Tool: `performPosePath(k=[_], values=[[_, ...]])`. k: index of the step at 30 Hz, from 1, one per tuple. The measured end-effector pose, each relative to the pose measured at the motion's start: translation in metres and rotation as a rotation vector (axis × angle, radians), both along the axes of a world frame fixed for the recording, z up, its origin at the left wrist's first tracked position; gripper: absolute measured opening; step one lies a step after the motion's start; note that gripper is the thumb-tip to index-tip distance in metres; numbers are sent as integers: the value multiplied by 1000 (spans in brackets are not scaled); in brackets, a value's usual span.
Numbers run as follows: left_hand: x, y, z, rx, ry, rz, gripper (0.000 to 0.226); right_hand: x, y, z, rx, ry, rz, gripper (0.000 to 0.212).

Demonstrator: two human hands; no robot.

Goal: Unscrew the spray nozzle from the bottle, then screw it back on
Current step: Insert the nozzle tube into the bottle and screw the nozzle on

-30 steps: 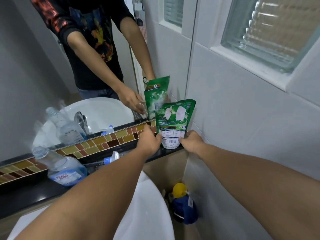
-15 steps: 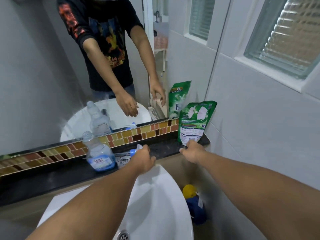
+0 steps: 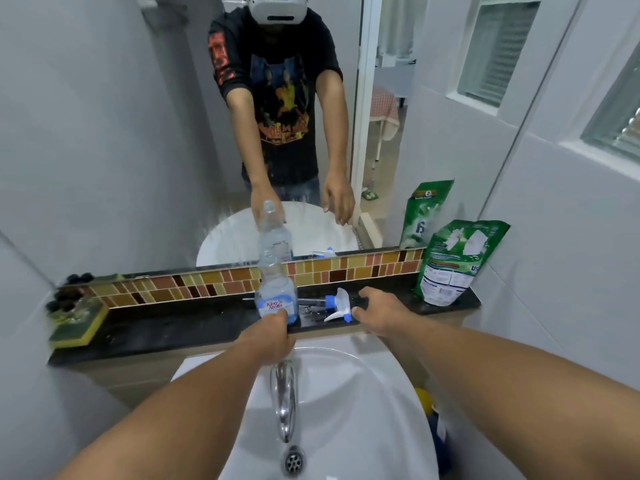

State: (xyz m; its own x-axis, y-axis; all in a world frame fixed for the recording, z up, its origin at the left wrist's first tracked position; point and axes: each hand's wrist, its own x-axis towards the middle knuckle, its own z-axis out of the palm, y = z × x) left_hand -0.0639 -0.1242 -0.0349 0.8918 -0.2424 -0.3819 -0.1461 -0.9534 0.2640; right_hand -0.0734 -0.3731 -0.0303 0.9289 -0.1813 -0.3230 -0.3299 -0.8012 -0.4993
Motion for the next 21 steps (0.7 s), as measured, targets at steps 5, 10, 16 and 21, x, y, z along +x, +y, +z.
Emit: performPosePath(k=[5, 10, 16, 21], values=[[-3, 38, 8, 23, -46, 32, 49, 10, 32, 2, -23, -12, 96, 68], [0, 60, 16, 44, -87, 77, 45, 18, 51, -1, -49, -13, 137, 67], [8, 71, 23, 11, -108, 117, 57, 25, 56, -4, -75, -7, 163, 66], [22, 67, 24, -148, -122, 195, 62, 29, 51, -9, -88, 10, 150, 58]])
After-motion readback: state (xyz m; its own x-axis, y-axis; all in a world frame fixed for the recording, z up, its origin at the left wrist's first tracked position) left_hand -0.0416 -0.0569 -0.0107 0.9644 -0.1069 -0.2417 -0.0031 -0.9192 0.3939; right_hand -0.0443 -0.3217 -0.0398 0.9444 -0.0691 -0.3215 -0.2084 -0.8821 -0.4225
